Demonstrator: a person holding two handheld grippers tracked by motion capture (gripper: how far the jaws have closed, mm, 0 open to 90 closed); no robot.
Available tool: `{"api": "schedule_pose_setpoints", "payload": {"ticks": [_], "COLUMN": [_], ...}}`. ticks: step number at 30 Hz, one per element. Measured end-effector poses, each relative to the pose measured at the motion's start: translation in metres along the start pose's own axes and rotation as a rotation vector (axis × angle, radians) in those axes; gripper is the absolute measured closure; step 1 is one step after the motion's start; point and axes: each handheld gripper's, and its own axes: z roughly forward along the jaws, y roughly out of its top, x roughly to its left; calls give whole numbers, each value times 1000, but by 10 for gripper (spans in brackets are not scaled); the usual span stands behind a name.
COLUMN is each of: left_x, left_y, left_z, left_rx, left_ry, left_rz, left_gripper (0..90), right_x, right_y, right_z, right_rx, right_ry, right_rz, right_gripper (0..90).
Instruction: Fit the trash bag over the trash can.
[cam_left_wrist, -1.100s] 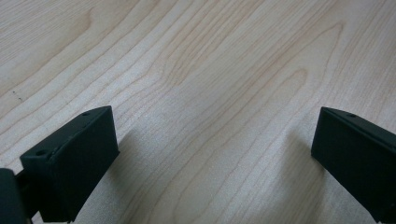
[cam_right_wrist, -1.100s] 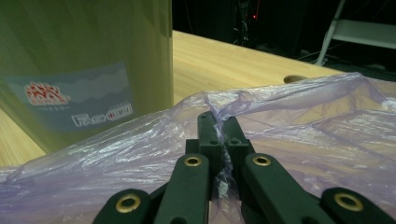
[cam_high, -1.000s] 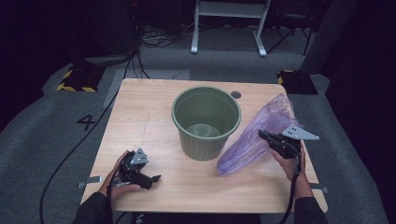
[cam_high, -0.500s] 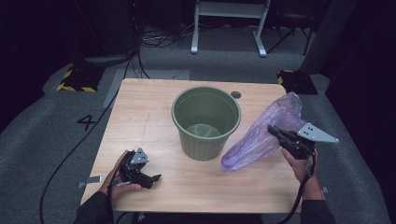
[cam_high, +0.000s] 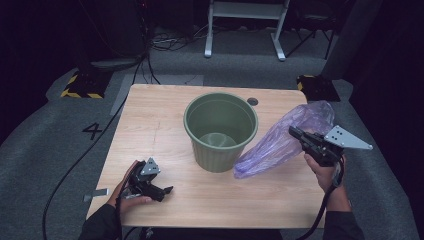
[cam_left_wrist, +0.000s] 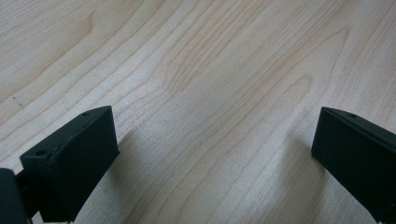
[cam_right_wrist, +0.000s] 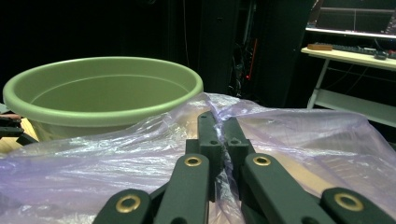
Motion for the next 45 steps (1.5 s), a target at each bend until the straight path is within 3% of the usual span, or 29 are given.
{"api": "schedule_pose_setpoints", "payload": {"ticks": [12,26,28,31,38,41,45], "left_x": [0,0,-1,-3,-3,-6,-11], "left_y": [0,1,2,3,4,8,18], "left_z": [0,0,-1,-2,-2,-6,-19], "left_rx": [0,4,4,-7,-6,-14,-79], "left_ry": [1,0,-7,-11,-19,-40,-33], "left_rz": [0,5,-6,5,11,24,49], "left_gripper": [0,2,25,128,135,154,159], "right_x": [-1,-3,-4,-4,-5,-8,-11], "right_y": [27,50,54,63,78,80,80], "right_z": [-1,13,16,16,13,17,27], "right_rx": [-60,-78,-76,-83,-93,-92,-78], "right_ry": [22,-4,-8,-10,-33,-47,-69], "right_rz": [-12,-29,-34,-46,-67,-60,-50], "right_gripper": [900,900,900,900,900,900,900]}}
